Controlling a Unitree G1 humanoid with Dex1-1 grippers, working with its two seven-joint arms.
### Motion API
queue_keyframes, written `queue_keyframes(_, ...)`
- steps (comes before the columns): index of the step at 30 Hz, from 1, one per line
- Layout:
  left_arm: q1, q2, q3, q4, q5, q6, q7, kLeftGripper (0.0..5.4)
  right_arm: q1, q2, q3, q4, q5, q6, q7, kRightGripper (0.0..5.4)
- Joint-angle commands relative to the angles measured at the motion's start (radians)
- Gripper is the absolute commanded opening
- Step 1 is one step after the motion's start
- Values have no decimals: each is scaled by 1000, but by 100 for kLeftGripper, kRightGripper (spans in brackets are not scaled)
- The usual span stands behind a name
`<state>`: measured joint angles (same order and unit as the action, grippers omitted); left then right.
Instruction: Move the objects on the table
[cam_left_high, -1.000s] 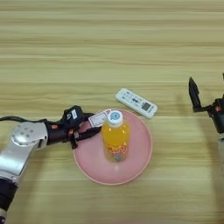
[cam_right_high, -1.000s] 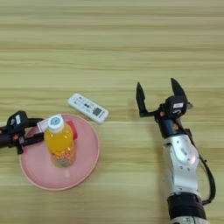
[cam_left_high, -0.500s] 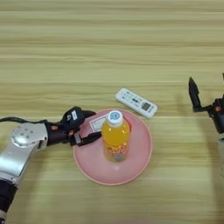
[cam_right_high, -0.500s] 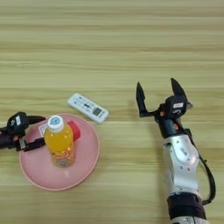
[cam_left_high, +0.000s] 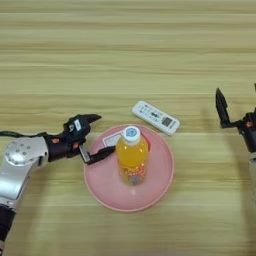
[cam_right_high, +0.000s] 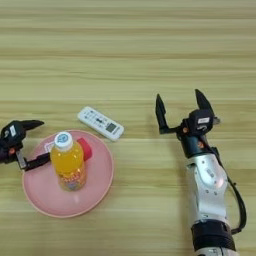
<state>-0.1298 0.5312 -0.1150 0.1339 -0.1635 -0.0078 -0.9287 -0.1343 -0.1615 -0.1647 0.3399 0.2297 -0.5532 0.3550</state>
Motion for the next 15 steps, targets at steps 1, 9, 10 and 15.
queue_keyframes(1, 6, 23, 48, -49, -38, -4, -6, 537, -10, -8, -3, 6, 1, 11, 1, 540)
queue_keyframes(9, -37, -48, 156, -49, -132, -12, 79, 537, -10, -10, -2, 7, 2, 12, 5, 540)
queue_keyframes(10, -42, -58, 167, -48, -142, -15, 92, 537, -10, -10, -1, 7, 2, 12, 6, 540)
queue_keyframes(15, -58, -124, 194, -50, -164, -37, 162, 537, -16, -17, -4, 16, 9, 17, 15, 540)
